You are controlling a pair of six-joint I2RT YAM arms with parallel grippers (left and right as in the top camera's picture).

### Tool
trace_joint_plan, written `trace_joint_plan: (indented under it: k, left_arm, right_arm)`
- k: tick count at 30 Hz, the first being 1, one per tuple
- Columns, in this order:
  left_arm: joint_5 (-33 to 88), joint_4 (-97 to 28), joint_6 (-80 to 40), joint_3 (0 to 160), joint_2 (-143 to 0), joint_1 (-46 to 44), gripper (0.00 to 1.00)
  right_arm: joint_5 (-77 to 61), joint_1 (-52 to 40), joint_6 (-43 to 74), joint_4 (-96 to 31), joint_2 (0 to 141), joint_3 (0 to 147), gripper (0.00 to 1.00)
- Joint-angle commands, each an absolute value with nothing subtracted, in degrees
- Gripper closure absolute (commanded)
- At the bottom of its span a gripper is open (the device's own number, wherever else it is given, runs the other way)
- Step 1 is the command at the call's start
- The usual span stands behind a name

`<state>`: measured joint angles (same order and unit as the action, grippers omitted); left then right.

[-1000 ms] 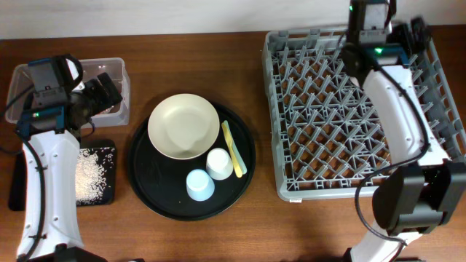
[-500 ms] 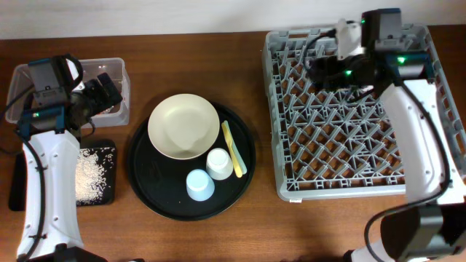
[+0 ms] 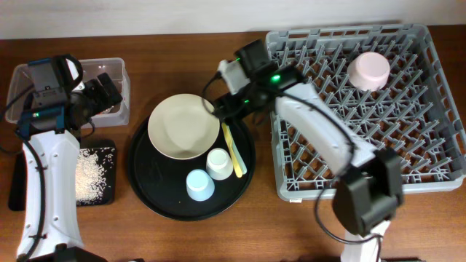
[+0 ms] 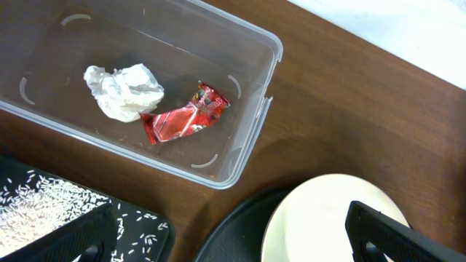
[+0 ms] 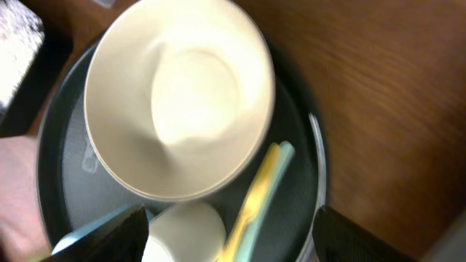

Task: Sort waste into correct bins and load items into the dishwasher rack
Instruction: 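Move the right gripper to the beige bowl and grasp its rim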

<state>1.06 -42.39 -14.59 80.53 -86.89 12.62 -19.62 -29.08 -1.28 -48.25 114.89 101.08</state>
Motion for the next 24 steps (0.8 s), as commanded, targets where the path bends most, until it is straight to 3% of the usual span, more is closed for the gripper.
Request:
trace_joint_plan:
  k: [1, 9, 14, 18, 21, 24]
  left_arm:
    - [1.06, -42.26, -14.52, 81.28, -86.65, 12.82, 0.01]
    - [1.06, -42.26, -14.52, 81.28, -86.65, 12.82, 0.01]
    - [1.06, -42.26, -14.52, 81.28, -86.65, 12.82, 0.01]
    - [1.06, -42.26, -14.52, 81.28, -86.65, 12.82, 0.01]
    - [1.06, -42.28, -14.52, 81.28, -86.65, 12.82, 0.00]
    - [1.06, -42.26, -14.52, 81.28, -86.65, 12.82, 0.01]
  right_arm:
    - [-19.84, -31.59, -0.97, -44.80, 120.16, 101.14, 0.24]
    - [-11.07, -32.99, -0.97, -37.78, 127.15, 101.14, 0.26]
    - [-10.87, -32.99, 2.46, -34.92, 128.97, 101.14, 0.39]
    - [-10.92, -33.04, 3.75, -33.69, 130.93, 101.14, 0.41]
    - [-10.92, -33.04, 3.75, -32.34, 130.93, 101.14, 0.53]
    - [-10.94, -33.04, 3.75, -31.79, 130.91, 101.19, 0.54]
